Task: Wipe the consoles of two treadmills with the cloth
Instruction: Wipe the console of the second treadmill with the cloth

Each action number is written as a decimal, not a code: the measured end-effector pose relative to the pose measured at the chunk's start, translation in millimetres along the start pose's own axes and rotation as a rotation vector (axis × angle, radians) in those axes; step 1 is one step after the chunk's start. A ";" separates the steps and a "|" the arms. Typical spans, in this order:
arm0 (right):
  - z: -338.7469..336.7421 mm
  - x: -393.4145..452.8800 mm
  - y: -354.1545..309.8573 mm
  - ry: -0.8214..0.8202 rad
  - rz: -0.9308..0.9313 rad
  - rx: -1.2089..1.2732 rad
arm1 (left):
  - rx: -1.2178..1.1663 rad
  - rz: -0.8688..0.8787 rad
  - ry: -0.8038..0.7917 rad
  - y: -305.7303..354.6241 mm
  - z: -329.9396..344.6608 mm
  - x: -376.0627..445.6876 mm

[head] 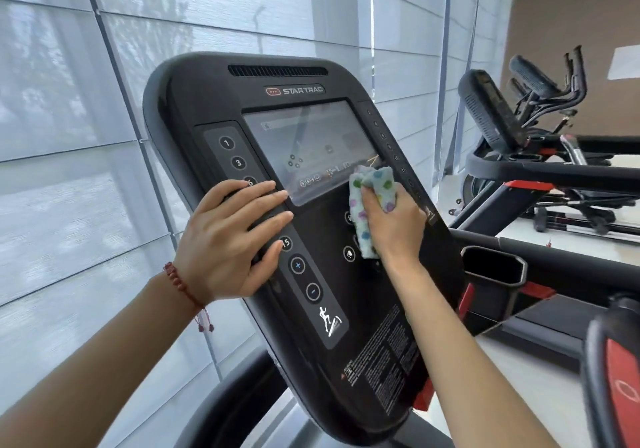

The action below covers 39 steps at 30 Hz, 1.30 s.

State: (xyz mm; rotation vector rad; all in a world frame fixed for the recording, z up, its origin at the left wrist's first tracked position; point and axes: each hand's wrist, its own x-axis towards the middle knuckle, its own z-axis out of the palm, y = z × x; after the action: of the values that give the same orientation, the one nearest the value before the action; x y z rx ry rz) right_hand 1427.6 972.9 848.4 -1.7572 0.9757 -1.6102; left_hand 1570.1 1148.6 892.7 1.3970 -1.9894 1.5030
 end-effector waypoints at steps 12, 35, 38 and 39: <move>-17.8 -77.1 -41.7 -0.147 -0.126 0.066 | 0.231 -0.112 -0.242 17.6 -18.4 -2.5; -78.9 -217.3 -122.4 -0.387 -0.083 0.052 | 0.098 -0.571 -0.371 116.3 -182.4 -150.5; -92.4 -256.6 -140.7 -0.386 -0.042 0.078 | 0.040 -0.583 -0.399 128.8 -208.7 -180.9; -98.1 -272.5 -145.5 -0.382 -0.020 0.096 | 0.019 -0.585 -0.404 134.0 -217.5 -191.3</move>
State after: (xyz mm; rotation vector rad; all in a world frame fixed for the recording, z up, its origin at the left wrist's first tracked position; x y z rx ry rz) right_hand 1347.0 1285.5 818.4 -1.9176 0.6899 -1.2435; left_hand 1487.9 1432.4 772.2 2.1808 -1.5318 1.0340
